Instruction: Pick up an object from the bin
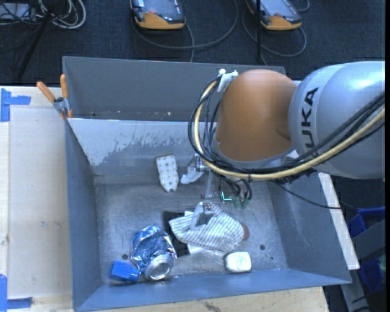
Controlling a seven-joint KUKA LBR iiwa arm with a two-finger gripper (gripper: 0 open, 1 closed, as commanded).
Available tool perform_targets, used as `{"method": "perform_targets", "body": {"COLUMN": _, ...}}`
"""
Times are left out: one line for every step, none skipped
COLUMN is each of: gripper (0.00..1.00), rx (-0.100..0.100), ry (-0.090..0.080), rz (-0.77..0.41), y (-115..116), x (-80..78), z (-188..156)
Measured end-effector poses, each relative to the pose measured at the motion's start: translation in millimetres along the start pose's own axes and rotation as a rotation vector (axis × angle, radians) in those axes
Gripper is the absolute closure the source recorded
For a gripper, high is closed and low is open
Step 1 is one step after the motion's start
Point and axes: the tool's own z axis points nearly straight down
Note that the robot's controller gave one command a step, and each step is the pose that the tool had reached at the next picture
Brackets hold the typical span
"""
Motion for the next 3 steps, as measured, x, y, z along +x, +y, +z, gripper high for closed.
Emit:
{"method": "perform_targets", "body": {"gripper": 0.0, "rx": -0.001, "ry": -0.007, "rz": 0.002, "y": -0.5, "x": -1.6, "z": -3.6}}
{"method": "perform_targets", "body": {"gripper": 0.0, "rx": -0.001, "ry": -0.013, "rz": -0.043, "y": -13.2, "x": 26.2, "z": 43.8}}
{"method": "perform_targets", "body": {"gripper": 1.0, "rx": -0.006, "ry": -0.023, "rz": -0.177, "y": -37.9, "x": 13.2, "z": 129.9}}
